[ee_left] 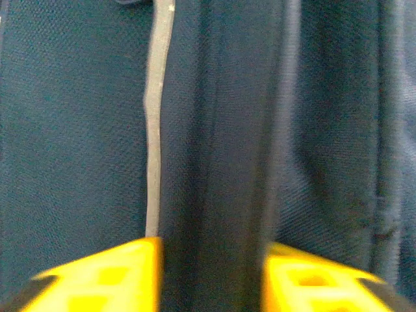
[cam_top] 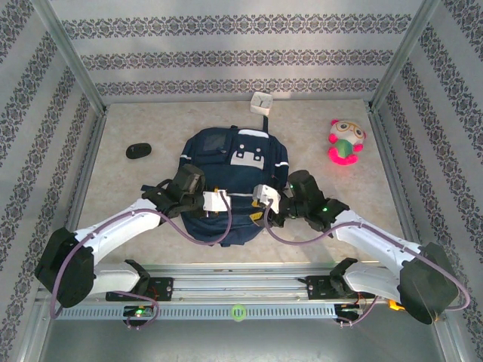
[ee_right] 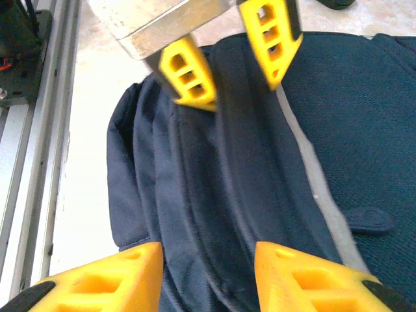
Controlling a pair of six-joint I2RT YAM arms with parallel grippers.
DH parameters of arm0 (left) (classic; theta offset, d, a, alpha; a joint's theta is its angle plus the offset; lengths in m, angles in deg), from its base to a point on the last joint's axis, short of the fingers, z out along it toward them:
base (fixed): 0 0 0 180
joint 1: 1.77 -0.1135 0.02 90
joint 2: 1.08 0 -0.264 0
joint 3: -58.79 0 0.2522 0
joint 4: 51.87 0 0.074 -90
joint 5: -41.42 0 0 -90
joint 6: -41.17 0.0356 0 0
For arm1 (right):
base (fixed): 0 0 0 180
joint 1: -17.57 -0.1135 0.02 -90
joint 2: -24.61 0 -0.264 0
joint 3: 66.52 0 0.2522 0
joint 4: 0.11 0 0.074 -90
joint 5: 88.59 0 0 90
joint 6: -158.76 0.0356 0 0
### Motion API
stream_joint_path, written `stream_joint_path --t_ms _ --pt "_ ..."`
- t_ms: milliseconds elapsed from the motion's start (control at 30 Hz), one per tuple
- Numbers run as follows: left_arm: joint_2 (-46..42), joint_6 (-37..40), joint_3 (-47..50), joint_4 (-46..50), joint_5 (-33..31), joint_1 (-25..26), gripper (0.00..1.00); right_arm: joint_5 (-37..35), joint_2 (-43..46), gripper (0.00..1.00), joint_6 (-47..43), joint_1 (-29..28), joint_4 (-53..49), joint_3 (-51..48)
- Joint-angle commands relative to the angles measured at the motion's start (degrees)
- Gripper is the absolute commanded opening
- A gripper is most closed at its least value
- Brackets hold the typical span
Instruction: Pack books, pencil case, and school supplies into a backpack
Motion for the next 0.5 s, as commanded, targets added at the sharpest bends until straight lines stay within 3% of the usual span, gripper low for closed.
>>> stream_joint_path --t_ms 0,133,300,467 --pt "-2.2 -4.9 -3.3 -2.7 3.8 -1.7 0.10 -1.2 0.3 0.41 -2.7 -1.5 -1.2 2.0" --pt "-3.5 -9.2 -5.9 1.6 8.9 -4.1 0.03 -4.4 2.2 0.42 -4.5 -5.0 -1.8 3.4" --pt "-4.1 -10.5 -6.2 1.5 9.2 -4.9 0.01 -5.9 2.5 0.42 -5.1 -9.2 0.0 5.9" --pt "-3.5 -12.8 -7.3 0.2 10.0 -5.3 0.00 -7.0 -2.7 0.41 -5.4 -10.3 2.5 6.1"
